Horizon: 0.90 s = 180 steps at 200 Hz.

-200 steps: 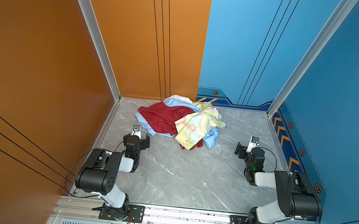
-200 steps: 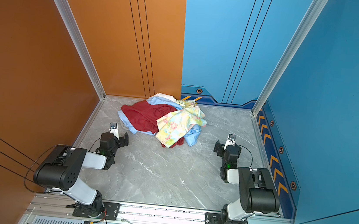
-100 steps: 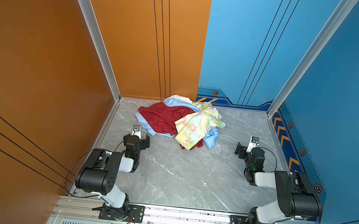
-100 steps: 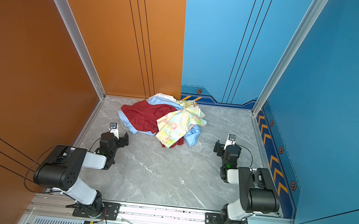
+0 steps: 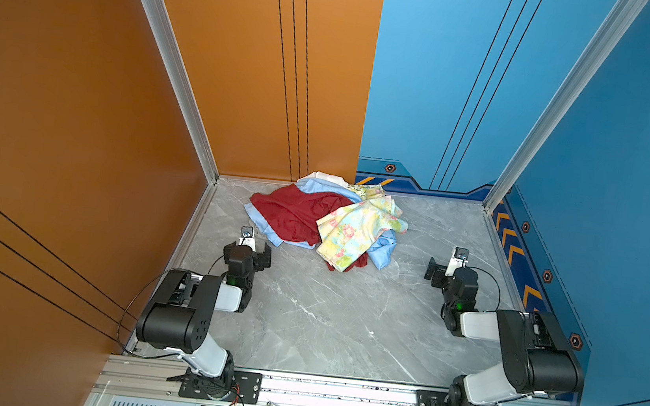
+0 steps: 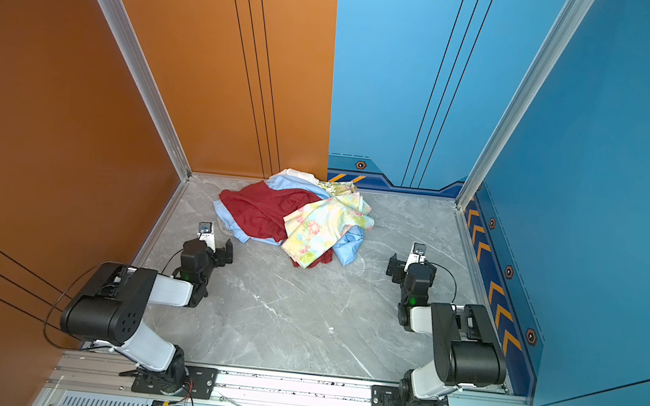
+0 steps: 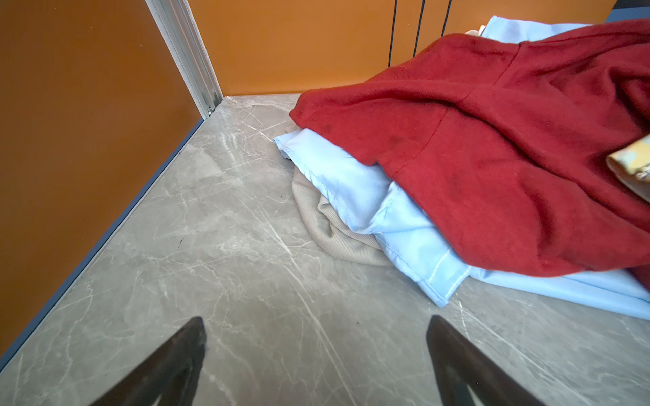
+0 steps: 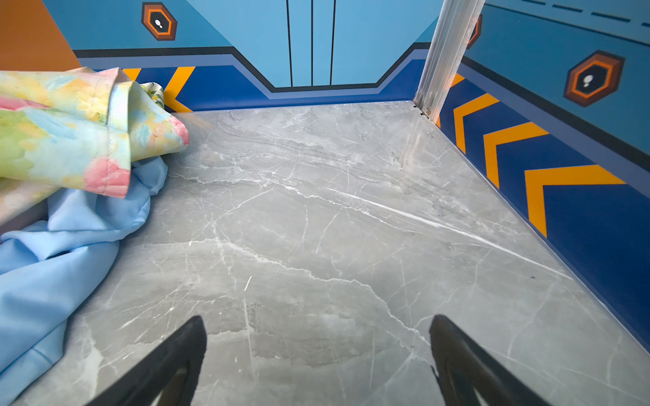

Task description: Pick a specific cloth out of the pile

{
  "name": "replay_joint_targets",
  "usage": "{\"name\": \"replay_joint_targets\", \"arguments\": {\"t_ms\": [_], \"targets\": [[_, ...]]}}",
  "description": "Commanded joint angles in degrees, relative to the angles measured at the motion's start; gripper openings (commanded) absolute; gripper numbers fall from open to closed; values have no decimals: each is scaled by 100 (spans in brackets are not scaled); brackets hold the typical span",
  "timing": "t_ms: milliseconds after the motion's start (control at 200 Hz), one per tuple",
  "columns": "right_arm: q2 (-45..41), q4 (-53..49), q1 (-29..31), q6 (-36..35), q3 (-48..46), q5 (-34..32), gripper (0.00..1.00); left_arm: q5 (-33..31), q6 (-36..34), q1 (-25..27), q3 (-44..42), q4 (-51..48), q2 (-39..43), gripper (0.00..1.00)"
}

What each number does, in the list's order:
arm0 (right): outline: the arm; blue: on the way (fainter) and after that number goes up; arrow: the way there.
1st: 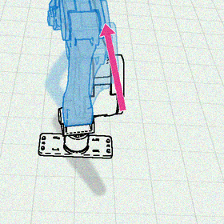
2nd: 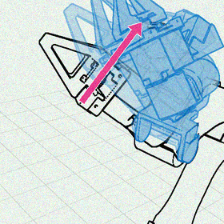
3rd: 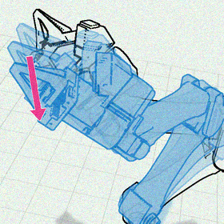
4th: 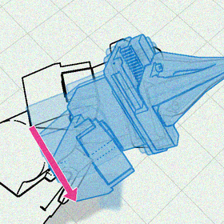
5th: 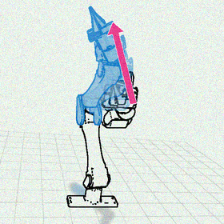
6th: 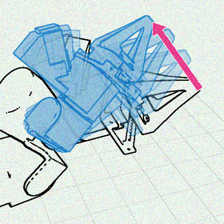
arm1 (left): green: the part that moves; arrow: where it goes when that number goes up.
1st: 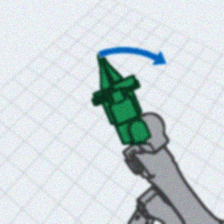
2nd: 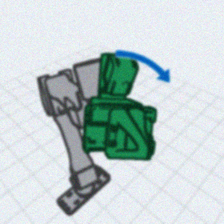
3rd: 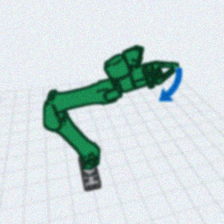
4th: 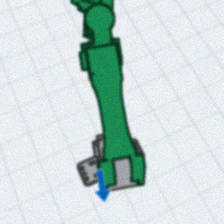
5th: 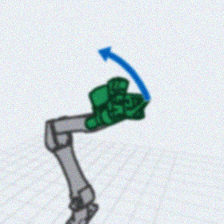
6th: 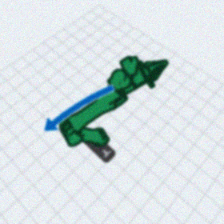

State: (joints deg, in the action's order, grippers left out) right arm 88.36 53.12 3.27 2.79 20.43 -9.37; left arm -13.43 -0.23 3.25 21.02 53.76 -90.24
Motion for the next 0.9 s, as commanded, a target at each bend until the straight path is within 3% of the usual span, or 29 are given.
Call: {"name": "replay_joint_targets", "arguments": {"t_ms": [0,360,701,896], "targets": [[15,88,77,-67,-10,-265,100,-28,-104,93,9,41,75,98],[-196,128,156,-135,-108,-381,100,-35,-317,252,-112,65,382,98],[-649,-1287,805,-644,511,-1271,100,-678,-464,632,711,-2317,1663,98],[-897,-2188,886,-389,894,-1744,100,-875,-180,730,1534,-3888,2196,98]]}}
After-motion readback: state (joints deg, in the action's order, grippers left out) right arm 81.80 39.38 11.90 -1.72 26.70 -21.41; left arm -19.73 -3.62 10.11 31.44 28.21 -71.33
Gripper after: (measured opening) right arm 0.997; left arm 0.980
